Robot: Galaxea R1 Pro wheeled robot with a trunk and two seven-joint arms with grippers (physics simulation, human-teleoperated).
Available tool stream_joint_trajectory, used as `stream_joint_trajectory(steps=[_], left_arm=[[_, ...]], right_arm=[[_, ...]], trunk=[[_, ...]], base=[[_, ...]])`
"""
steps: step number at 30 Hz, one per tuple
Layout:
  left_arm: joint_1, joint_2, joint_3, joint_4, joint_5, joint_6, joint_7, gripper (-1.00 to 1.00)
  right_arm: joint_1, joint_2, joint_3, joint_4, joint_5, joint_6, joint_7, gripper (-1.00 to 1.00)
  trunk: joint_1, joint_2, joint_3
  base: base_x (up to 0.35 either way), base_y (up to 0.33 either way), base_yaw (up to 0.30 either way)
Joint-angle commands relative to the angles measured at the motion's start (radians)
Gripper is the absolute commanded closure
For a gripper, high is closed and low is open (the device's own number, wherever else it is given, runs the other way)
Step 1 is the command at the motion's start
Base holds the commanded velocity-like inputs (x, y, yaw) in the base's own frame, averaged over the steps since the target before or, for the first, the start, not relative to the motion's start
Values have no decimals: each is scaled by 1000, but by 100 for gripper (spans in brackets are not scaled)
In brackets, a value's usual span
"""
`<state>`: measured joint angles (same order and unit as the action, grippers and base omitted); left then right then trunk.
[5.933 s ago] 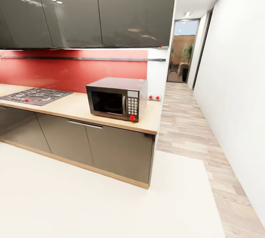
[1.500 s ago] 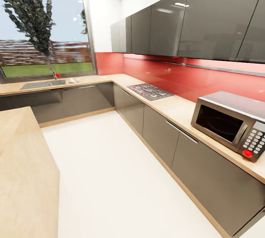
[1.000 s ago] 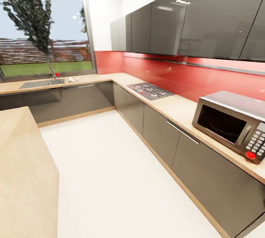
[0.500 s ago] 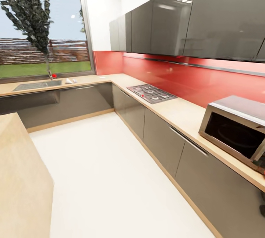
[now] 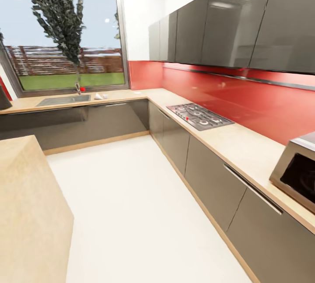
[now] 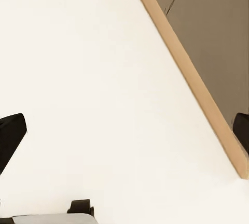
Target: Set up a coffee station on the kitchen countertop: keep the coffee maker on the countertop, move the bottle of coffee from the kitchen shelf to the counter next to the coffee maker, place a paper coffee filter on top of the coffee maker, put the saucer next to the coffee maker with the coffee cup on the saucer, and place the electric kettle next to the coffee maker.
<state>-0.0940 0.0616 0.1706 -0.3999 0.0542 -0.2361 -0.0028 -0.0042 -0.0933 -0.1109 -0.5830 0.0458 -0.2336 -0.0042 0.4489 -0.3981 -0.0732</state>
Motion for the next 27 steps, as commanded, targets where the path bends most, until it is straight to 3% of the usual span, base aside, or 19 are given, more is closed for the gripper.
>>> stream_joint_trajectory(steps=[1, 27], left_arm=[[-1, 0, 0, 1, 6, -3, 0, -100], [-1, 1, 0, 1, 6, -3, 0, -100]], right_arm=[[0, 0, -2, 0, 5, -3, 0, -100], [0, -3, 3, 4, 9, -4, 0, -100]], trunk=[[1, -2, -2], [1, -2, -2]], base=[[339, 0, 274], [339, 0, 13]])
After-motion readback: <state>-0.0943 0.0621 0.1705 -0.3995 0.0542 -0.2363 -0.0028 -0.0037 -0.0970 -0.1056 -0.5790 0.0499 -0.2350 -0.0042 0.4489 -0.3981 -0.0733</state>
